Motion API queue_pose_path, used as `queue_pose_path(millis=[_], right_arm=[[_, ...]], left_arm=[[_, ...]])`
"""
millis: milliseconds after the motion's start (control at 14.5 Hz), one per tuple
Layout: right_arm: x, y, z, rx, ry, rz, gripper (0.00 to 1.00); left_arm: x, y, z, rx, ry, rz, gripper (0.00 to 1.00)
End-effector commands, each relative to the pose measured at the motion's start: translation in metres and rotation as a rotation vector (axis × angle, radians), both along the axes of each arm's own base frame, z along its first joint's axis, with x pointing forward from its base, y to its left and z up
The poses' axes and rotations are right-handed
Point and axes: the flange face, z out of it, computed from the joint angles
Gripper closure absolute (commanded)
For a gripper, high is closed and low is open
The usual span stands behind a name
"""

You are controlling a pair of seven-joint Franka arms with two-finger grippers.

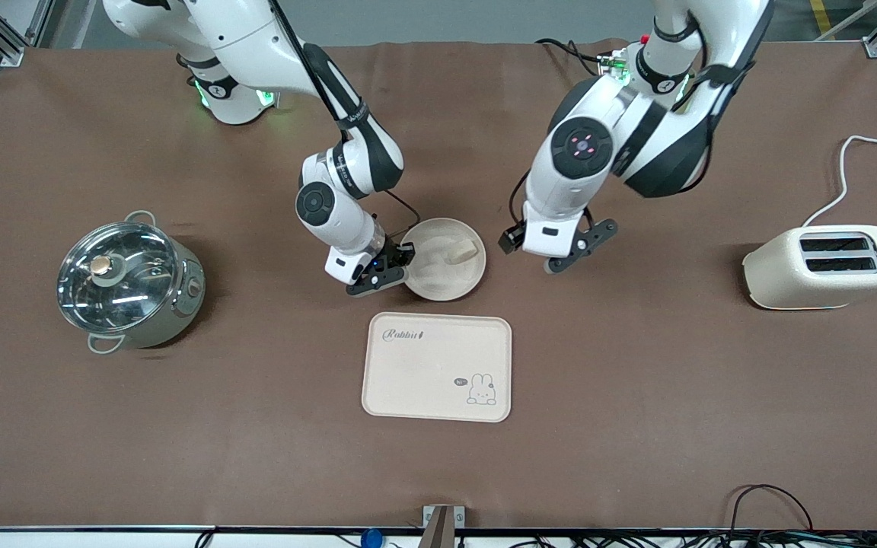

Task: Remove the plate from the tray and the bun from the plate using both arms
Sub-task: 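Set the plate beside the tray while the left gripper reaches the bun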

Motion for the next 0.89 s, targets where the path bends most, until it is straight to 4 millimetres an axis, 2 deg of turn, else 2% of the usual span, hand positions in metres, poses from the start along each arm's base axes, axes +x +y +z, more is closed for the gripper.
queue_pose_path(millis=[0, 69, 206, 275, 481, 619, 688, 825], right_arm=[[-0.005, -0.016, 0.001, 0.003, 0.031, -0.022, 0.0], [0.001, -0.013, 0.01, 0.016, 0.036, -0.058, 0.0], [0.022, -0.012, 0.053, 0.058, 0.073, -0.175, 0.0], [0.041, -0.03, 0.073, 0.072, 0.089, -0.205, 0.0], [0.093, -0.107, 0.143, 0.107, 0.115, -0.272, 0.0], [0.13, -0.152, 0.196, 0.043, 0.136, -0.22, 0.0], [0.141, -0.177, 0.219, -0.016, 0.14, -0.195, 0.0], [0.16, -0.241, 0.258, -0.09, 0.123, -0.222, 0.0]], left_arm=[[-0.002, -0.027, -0.044, 0.027, -0.026, 0.112, 0.0], [-0.003, -0.034, -0.058, 0.033, -0.027, 0.154, 0.0], [-0.008, -0.046, -0.08, 0.034, -0.021, 0.219, 0.0], [-0.008, -0.049, -0.089, 0.032, -0.02, 0.263, 0.0], [-0.013, -0.072, -0.117, 0.009, -0.021, 0.397, 0.0], [-0.022, -0.096, -0.141, 0.02, -0.028, 0.463, 0.0], [-0.024, -0.103, -0.149, 0.038, -0.044, 0.48, 0.0], [-0.024, -0.104, -0.164, 0.069, -0.067, 0.499, 0.0]])
